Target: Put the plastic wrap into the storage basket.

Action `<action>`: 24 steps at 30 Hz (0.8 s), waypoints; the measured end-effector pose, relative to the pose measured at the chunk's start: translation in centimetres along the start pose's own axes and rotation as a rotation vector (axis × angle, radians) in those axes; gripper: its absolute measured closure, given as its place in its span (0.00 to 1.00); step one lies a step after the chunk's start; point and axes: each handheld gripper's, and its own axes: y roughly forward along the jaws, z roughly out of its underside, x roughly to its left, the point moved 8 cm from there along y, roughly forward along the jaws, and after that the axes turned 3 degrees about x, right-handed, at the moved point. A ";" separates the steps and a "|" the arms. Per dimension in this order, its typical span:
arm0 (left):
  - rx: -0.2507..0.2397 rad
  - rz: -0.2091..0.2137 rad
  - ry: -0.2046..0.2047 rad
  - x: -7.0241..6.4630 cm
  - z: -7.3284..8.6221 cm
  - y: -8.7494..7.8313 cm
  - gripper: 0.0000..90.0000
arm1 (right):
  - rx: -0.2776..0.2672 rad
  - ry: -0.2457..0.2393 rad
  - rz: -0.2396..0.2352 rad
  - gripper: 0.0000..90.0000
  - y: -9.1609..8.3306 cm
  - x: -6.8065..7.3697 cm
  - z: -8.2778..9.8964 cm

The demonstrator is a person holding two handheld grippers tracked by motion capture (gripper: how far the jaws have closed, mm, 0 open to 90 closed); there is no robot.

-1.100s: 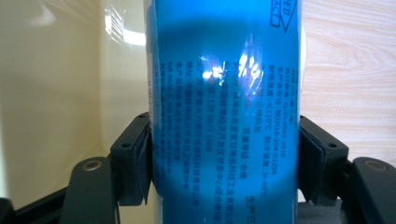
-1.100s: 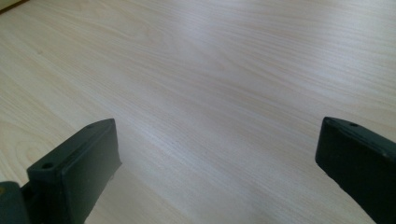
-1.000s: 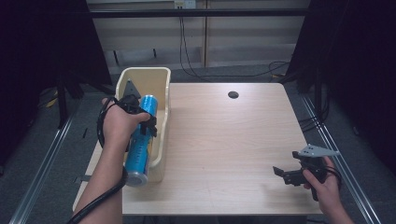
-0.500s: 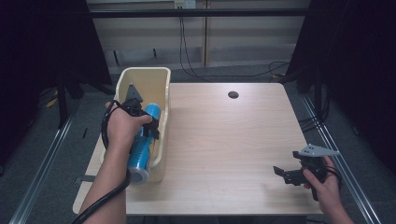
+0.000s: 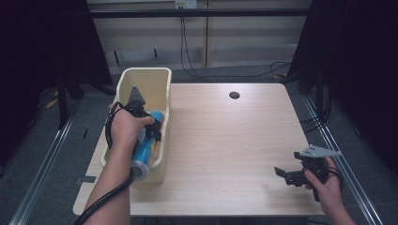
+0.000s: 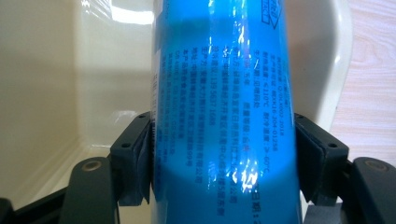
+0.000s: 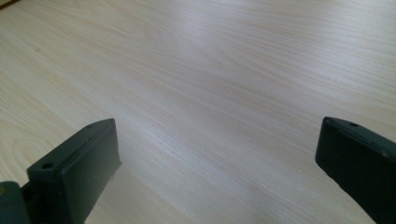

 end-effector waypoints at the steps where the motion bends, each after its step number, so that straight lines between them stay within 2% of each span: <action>1: 0.008 -0.009 0.017 0.2 0.0 0.0 0.36 | 0.001 0.003 0.000 0.00 0.0 0.0 0.0; 2: 0.024 0.000 0.014 0.2 0.0 0.0 0.36 | 0.001 0.003 0.000 0.00 0.0 0.0 0.0; 4: 0.006 -0.006 -0.003 0.1 -0.2 0.2 0.36 | 0.000 0.004 -0.001 0.00 -0.1 0.0 0.0; 6: 0.006 -0.015 0.014 0.2 -0.3 0.1 0.36 | 0.002 0.008 -0.003 0.00 0.0 0.0 0.0; 7: 0.024 -0.010 0.025 0.2 -0.2 0.1 0.36 | 0.001 0.004 0.002 0.00 0.1 -0.1 0.1; 11: 0.035 -0.014 0.012 0.1 -0.3 0.3 0.36 | 0.001 0.000 -0.002 0.00 0.1 0.0 0.1; 13: 0.055 -0.029 0.039 0.3 -0.3 0.2 0.36 | 0.002 0.000 -0.001 0.00 0.1 0.1 0.1; 14: 0.040 -0.024 0.012 0.1 -0.4 0.4 0.36 | 0.002 -0.001 -0.002 0.00 0.1 0.1 0.1; 15: 0.032 -0.027 0.004 0.1 -0.4 0.5 0.36 | 0.002 -0.003 -0.001 0.00 0.1 0.1 0.1; 18: 0.050 -0.016 0.008 0.2 -0.4 0.4 0.36 | 0.001 0.000 -0.004 0.00 0.1 0.2 0.0; 24: 0.035 -0.034 0.002 0.1 -0.6 0.5 0.35 | 0.003 -0.007 -0.006 0.00 0.1 0.3 0.0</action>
